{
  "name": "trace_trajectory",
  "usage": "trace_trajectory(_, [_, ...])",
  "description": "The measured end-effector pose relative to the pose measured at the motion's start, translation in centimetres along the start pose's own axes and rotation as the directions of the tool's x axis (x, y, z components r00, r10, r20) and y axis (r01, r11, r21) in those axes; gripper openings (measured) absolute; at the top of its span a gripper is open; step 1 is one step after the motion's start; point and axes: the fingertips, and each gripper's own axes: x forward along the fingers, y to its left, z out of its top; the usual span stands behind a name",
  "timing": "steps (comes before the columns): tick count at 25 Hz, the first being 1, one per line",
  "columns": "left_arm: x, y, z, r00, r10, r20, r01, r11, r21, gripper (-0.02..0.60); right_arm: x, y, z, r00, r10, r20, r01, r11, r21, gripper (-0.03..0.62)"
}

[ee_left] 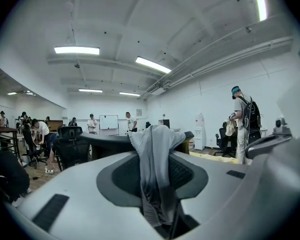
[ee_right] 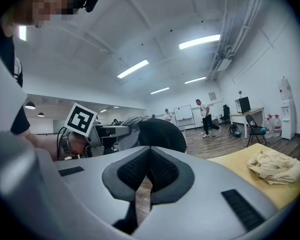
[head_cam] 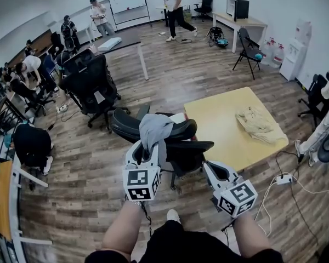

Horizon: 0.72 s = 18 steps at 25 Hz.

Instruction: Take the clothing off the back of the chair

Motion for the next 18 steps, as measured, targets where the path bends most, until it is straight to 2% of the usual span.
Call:
trace_trajectory(5, [-1.0, -0.2, 0.4, 1.000, -0.007, 0.000, 0.007, 1.000, -0.030, 0.079, -0.8, 0.8, 0.1, 1.000, 0.007, -0.002, -0.007, 1.000, -0.006, 0.012])
trace_trajectory(18, [-6.2, -2.7, 2.6, 0.999, 0.025, 0.044, -0.023, 0.999, -0.039, 0.064, -5.2, 2.5, 0.8, 0.999, 0.043, 0.029, -0.042, 0.999, -0.027, 0.012])
